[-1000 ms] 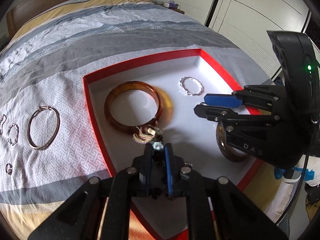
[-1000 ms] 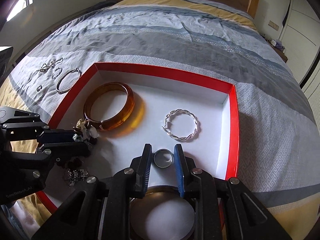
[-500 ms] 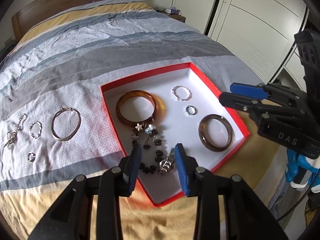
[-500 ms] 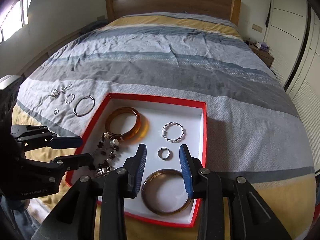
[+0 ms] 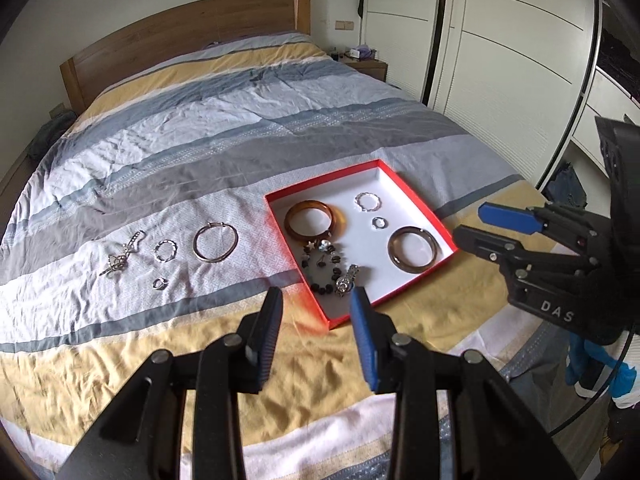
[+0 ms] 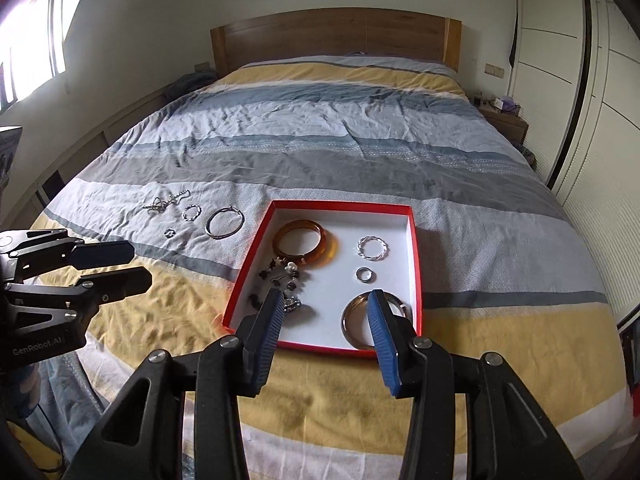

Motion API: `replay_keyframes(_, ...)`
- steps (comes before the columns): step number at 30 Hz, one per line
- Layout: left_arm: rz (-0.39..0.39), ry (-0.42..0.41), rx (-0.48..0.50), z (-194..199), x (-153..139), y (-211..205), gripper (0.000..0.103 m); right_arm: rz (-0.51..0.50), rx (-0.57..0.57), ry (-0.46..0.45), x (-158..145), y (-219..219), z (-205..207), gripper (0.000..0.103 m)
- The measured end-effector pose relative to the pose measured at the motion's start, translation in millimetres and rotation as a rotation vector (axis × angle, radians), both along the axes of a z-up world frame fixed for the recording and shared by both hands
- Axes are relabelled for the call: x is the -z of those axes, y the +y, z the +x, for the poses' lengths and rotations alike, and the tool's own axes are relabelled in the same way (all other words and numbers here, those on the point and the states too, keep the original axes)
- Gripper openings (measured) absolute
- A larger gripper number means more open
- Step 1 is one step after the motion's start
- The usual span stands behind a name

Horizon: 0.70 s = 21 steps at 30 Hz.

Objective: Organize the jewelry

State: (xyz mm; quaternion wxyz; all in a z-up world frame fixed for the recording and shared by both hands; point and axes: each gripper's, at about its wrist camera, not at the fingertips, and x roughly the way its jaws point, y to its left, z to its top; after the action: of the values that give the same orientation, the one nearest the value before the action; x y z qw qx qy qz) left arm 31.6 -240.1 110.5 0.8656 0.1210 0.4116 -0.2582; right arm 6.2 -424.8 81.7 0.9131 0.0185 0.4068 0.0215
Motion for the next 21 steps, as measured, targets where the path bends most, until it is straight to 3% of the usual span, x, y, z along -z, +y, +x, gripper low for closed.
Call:
replay_keyframes(12,-0.038,-0.107,-0.029,-63,-56,50,0.033,0.035,-0.035,-0.045,-31,44,-42,0.043)
replay_keyframes(21,-0.067,-0.161,-0.029,-101,-81,71,0.033,0.018,-0.03,-0.091,-59,59,-77,0.043)
